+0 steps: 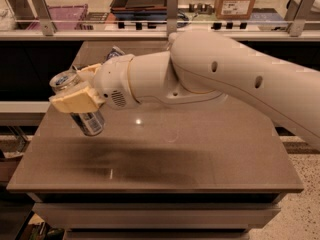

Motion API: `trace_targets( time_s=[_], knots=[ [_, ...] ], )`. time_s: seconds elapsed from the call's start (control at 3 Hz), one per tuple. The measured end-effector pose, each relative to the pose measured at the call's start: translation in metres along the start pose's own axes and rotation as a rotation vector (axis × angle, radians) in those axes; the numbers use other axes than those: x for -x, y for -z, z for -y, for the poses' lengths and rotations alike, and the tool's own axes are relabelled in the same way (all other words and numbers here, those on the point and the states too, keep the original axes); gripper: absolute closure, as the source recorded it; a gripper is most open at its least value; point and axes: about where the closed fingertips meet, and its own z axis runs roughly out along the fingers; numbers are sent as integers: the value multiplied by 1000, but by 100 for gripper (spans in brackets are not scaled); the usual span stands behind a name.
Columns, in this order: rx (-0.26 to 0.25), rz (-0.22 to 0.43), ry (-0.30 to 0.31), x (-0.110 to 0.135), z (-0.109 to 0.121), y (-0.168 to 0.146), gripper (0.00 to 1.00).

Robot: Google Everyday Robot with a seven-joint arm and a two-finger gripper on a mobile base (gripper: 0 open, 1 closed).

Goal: Knock redbull can over

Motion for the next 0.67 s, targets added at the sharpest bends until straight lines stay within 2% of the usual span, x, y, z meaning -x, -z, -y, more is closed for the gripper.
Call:
trace_targets(
  time_s=[0.67],
  knots=[
    [-11,-104,-75,-6,16,33,100]
  ],
)
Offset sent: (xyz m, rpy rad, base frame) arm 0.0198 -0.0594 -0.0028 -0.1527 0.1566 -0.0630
